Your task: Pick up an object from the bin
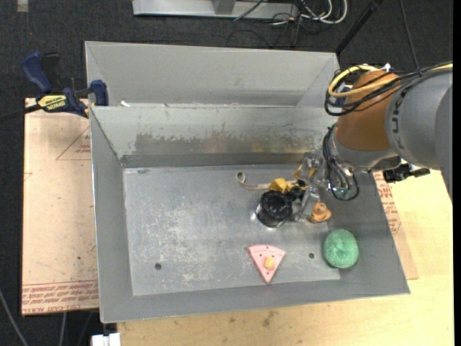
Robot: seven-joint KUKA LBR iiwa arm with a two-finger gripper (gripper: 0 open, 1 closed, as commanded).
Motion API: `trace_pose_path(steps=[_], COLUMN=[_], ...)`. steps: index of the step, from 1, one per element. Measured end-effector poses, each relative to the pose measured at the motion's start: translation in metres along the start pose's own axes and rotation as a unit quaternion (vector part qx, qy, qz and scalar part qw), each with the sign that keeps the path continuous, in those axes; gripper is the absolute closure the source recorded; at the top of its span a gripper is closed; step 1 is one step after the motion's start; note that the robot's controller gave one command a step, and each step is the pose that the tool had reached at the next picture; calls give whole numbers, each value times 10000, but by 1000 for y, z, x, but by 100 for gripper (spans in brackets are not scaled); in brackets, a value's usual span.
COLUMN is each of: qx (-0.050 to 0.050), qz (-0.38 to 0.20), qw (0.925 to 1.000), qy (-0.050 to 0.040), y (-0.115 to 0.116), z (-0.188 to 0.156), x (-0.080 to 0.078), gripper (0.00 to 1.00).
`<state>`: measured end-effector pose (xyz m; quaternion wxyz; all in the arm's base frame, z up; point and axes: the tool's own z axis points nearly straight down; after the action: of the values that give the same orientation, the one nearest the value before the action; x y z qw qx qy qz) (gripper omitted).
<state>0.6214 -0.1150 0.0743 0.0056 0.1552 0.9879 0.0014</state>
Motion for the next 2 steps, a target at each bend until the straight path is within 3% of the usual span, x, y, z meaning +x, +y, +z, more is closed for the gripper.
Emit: trace_pose_path(steps=[1,2], qx=[9,4], qz=[-522,136], qw=[9986,9999], qy=[7,-3], y=[-4,0], z=[1,1], x=[-20,-23], gripper=[0,0])
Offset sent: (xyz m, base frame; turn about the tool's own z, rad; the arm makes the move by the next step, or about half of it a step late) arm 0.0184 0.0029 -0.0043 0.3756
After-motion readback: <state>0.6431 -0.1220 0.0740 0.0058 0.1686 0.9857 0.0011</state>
